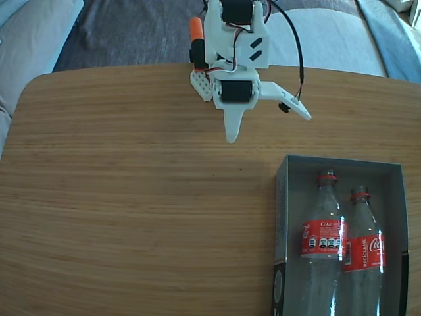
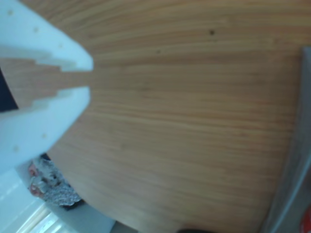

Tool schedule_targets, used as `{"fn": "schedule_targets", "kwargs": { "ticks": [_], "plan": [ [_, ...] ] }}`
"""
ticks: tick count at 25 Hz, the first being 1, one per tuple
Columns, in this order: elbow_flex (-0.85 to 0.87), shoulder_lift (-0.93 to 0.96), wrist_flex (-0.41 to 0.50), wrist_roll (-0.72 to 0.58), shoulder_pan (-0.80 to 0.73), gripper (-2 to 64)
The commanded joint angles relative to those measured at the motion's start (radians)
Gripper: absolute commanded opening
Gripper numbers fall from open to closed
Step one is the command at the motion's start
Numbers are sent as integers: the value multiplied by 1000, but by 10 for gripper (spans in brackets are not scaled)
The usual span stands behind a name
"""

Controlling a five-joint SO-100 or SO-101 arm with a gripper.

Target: Grasp the bottles and put them in the box.

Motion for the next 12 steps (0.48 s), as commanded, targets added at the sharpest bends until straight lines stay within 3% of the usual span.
{"fn": "schedule_targets", "kwargs": {
  "ticks": [1, 9, 12],
  "plan": [
    [8, 44, -11, 0, 38, -4],
    [92, 140, -21, -12, 57, -4],
    [127, 160, -23, -87, 58, -4]
  ]
}}
